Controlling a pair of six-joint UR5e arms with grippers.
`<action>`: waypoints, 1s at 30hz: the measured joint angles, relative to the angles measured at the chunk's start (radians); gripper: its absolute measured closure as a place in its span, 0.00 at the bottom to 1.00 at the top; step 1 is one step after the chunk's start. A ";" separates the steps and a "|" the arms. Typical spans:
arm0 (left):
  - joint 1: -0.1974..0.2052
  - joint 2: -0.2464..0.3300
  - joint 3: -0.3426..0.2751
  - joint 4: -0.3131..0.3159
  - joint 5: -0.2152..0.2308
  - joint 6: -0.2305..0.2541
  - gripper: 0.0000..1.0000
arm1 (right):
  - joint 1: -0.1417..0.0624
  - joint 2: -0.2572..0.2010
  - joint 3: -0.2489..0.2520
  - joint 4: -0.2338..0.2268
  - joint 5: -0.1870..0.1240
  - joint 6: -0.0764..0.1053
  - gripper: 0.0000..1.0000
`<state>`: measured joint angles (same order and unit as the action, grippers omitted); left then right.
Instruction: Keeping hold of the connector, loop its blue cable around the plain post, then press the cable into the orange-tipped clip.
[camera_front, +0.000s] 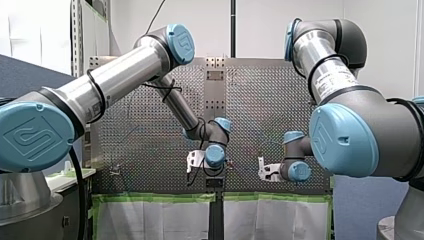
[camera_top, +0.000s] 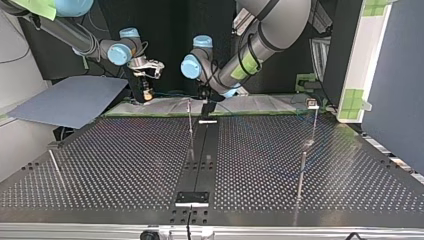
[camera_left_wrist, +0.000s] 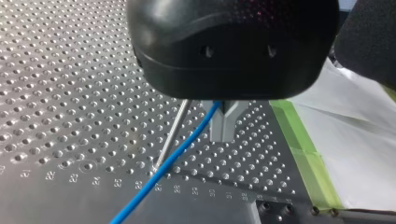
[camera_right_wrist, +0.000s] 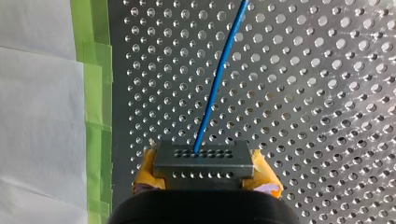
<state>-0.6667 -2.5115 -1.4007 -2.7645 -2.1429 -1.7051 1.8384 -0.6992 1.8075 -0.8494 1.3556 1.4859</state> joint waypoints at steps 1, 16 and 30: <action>0.001 -0.001 0.000 0.000 0.004 0.000 1.00 | -0.001 0.000 -0.001 0.002 0.000 0.000 1.00; 0.014 -0.002 0.013 0.006 0.039 -0.004 1.00 | -0.015 0.000 -0.021 0.011 0.002 0.002 1.00; 0.044 -0.025 0.040 -0.017 0.111 -0.043 1.00 | -0.022 0.000 -0.039 0.030 0.005 0.005 1.00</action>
<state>-0.6225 -2.5365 -1.3606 -2.7820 -2.0321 -1.7477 1.8160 -0.6993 1.7686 -0.8197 1.3603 1.4913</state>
